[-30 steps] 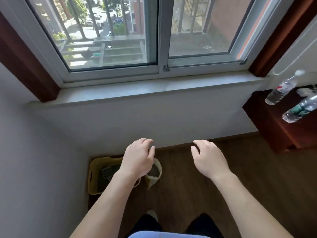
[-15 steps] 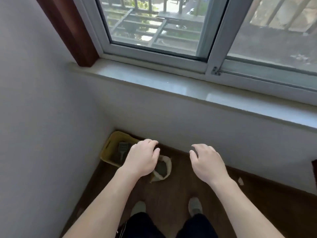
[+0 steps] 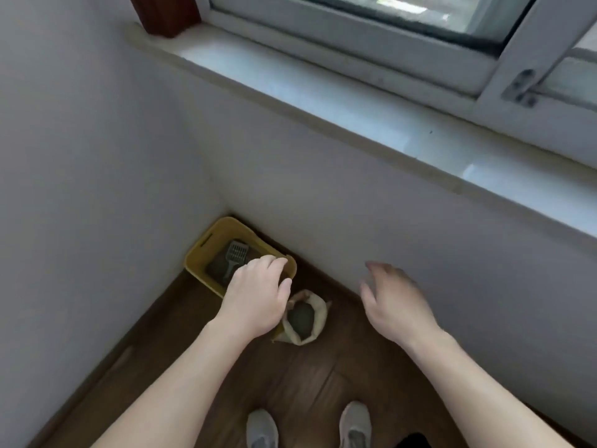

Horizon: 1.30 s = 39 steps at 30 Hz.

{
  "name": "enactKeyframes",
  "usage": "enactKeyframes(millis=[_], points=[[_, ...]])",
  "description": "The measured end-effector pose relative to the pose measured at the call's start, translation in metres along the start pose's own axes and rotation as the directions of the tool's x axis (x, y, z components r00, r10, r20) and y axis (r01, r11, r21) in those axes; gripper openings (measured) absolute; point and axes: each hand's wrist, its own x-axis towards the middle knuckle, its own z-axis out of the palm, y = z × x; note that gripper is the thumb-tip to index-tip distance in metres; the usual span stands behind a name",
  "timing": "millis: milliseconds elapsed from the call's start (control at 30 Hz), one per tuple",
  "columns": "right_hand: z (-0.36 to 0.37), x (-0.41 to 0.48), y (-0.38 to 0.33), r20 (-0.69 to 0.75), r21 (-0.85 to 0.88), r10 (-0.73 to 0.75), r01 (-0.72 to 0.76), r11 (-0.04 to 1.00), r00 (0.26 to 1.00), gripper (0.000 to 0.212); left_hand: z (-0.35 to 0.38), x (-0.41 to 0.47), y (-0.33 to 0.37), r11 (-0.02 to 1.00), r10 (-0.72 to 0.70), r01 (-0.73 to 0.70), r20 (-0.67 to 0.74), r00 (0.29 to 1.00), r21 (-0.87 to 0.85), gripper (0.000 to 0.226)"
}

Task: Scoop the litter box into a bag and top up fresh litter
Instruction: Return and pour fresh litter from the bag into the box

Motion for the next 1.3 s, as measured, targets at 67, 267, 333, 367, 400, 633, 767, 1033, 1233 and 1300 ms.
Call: enactKeyframes(millis=[67,267,333,367,400,633,767,1033,1233,1300], points=[[0.040,0.026,0.007,0.008,-0.013,-0.049,0.049,0.999,0.999,0.049,0.043,0.011,-0.021,1.000,-0.009,0.009,-0.015,1.000,-0.007,0.047],[0.188,0.092,0.030,-0.025,-0.073,-0.166,0.164,0.984,0.986,0.050,0.198,0.042,-0.091,0.998,0.048,-0.049,-0.014,0.999,-0.037,0.051],[0.237,0.110,0.040,-0.028,-0.093,-0.223,0.219,0.971,0.974,0.048,0.247,0.054,-0.112,0.995,0.083,-0.084,-0.011,0.996,-0.049,0.050],[0.260,0.119,0.045,-0.027,-0.104,-0.248,0.244,0.964,0.969,0.048,0.270,0.061,-0.121,0.993,0.107,-0.108,-0.011,0.994,-0.047,0.049],[0.282,0.127,0.051,-0.020,-0.111,-0.267,0.263,0.958,0.964,0.048,0.293,0.068,-0.130,0.990,0.132,-0.132,-0.011,0.991,-0.042,0.049],[0.397,0.174,0.089,0.010,-0.108,-0.315,0.314,0.943,0.949,0.055,0.413,0.095,-0.180,0.963,0.267,-0.262,0.094,0.959,-0.058,0.052],[0.439,0.196,0.103,0.010,-0.087,-0.315,0.315,0.945,0.949,0.057,0.453,0.097,-0.197,0.956,0.289,-0.278,0.147,0.946,-0.093,0.059],[0.506,0.223,0.117,0.005,-0.097,-0.368,0.366,0.925,0.930,0.053,0.511,0.102,-0.221,0.988,0.135,-0.124,0.130,0.982,-0.089,0.052],[0.526,0.225,0.137,-0.054,-0.081,-0.369,0.364,0.928,0.928,0.050,0.546,0.110,-0.215,0.980,0.031,-0.002,0.144,0.989,-0.197,0.048],[0.529,0.227,0.140,-0.050,-0.081,-0.364,0.359,0.930,0.930,0.049,0.555,0.111,-0.215,0.977,-0.016,0.046,0.143,0.990,-0.210,0.051]])
